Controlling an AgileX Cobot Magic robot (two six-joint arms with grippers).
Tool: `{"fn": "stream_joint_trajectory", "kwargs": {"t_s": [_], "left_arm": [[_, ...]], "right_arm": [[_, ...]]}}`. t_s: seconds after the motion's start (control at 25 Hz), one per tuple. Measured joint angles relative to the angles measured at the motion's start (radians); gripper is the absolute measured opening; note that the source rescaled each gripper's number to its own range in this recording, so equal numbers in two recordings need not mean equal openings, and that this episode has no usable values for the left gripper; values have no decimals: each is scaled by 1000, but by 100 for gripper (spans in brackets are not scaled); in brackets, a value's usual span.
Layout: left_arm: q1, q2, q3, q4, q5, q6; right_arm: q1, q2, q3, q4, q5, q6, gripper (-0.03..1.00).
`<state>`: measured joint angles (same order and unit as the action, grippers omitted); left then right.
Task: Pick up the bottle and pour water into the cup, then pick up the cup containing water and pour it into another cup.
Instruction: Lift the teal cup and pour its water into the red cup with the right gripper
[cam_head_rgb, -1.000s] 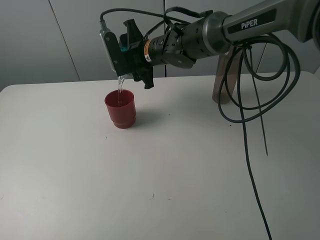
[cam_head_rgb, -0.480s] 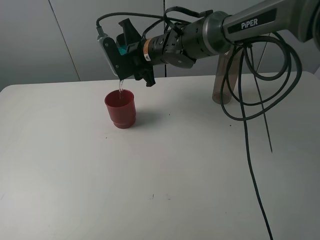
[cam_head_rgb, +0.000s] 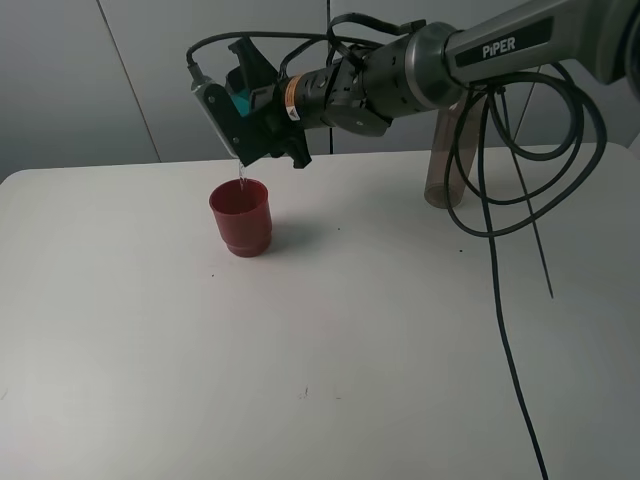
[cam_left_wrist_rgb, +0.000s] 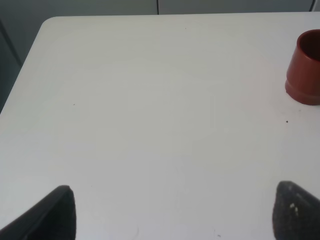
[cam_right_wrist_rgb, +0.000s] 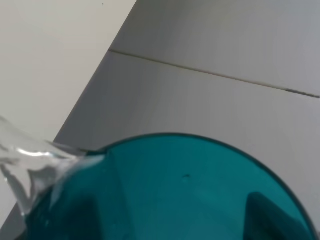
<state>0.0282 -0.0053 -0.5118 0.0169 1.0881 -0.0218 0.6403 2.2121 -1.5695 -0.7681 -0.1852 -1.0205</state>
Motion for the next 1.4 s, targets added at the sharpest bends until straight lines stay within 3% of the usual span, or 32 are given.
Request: {"fn": "stream_joint_trajectory", "kwargs": {"t_s": [0.68,1.04,1.4], "left_arm": [[0,0,0,0,0,0],[0,0,0,0,0,0],[0,0,0,0,0,0]], "right_arm": [[0,0,-2,53,-78,-168,4],[0,0,-2,53,-164,-229,4],[4,0,-2,73,-171,-242,4]]}}
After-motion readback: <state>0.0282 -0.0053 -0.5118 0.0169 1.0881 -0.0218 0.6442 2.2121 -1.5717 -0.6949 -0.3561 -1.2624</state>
